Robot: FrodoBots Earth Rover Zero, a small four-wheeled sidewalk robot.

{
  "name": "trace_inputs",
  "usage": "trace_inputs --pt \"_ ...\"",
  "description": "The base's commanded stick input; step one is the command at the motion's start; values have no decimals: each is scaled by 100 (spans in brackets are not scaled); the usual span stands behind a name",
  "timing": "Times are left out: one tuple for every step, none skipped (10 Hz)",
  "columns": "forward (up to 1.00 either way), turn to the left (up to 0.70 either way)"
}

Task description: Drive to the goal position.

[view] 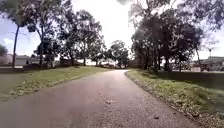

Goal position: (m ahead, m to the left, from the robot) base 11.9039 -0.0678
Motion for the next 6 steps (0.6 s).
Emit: trace_inputs --pt "70 0" --pt "70 0" --pt "70 0" --pt "70 0" --pt "70 0" --pt "70 0"
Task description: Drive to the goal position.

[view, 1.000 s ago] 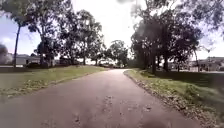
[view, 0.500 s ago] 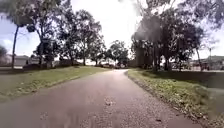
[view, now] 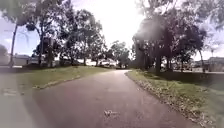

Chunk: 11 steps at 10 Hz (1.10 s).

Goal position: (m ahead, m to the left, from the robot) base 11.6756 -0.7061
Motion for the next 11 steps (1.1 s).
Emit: trace_inputs --pt "70 0" --pt "70 0" --pt "70 0" --pt "70 0" --pt "70 0" --pt "70 0" --pt "70 0" --pt "70 0" --pt "70 0" --pt "70 0" --pt "70 0"
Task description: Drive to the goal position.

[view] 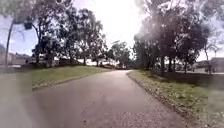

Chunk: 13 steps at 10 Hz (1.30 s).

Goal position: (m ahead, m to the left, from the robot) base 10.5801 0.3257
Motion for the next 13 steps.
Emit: trace_inputs --pt "70 0" --pt "70 0" --pt "70 0" --pt "70 0" --pt "70 0" --pt "70 0" --pt "70 0" --pt "70 0" --pt "70 -9" --pt "70 -12" --pt "70 -14" --pt "70 0" --pt "70 0"
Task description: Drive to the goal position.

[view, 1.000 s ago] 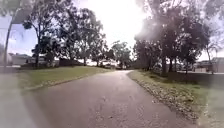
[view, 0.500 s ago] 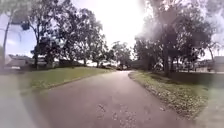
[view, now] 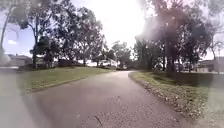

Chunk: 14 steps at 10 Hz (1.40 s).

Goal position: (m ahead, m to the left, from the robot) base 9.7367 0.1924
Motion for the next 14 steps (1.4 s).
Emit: trace_inputs --pt "70 0" --pt "70 0" --pt "70 0" --pt "70 0" --pt "70 0" --pt "70 0" --pt "70 0" --pt "70 0" --pt "70 0" --pt "70 0" --pt "70 0" --pt "70 0" --pt "70 0" --pt "70 0"
